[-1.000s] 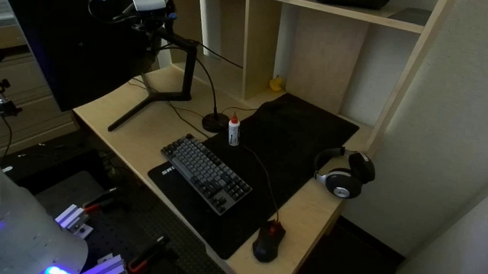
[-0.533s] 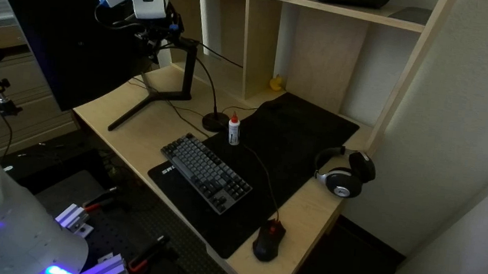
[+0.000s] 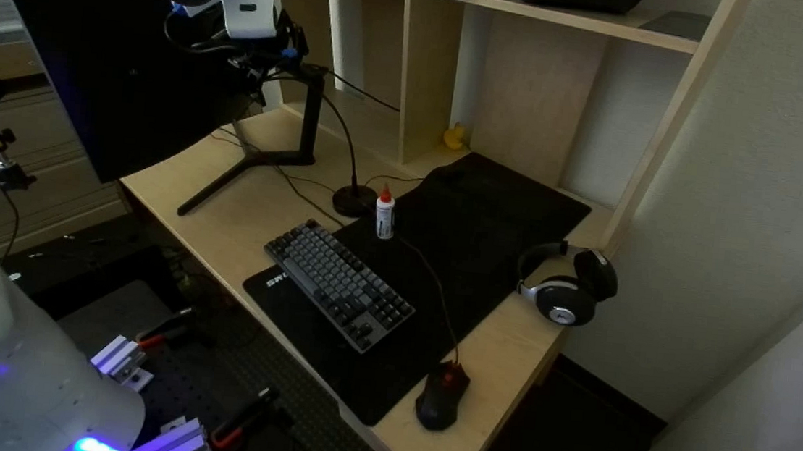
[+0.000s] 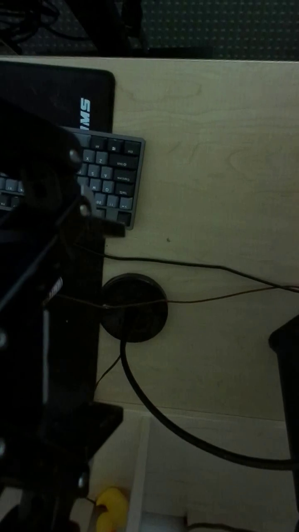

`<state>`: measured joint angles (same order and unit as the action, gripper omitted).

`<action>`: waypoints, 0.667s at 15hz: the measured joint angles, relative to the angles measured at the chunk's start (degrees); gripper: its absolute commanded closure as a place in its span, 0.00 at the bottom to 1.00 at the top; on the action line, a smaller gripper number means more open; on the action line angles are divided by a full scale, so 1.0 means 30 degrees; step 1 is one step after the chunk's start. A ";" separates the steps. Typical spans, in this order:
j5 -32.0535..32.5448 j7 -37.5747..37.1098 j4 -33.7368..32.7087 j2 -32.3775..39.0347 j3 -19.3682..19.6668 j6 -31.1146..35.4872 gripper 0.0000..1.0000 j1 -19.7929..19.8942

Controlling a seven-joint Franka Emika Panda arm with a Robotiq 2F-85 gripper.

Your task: Move the black desktop microphone to the right and the headphones to the left

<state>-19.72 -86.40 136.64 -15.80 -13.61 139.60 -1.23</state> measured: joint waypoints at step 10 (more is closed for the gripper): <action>0.2992 -0.2979 -0.6746 0.6419 0.0312 -0.0267 0.00 -0.0917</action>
<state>-10.74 -95.34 116.40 3.46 -12.68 138.80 -3.98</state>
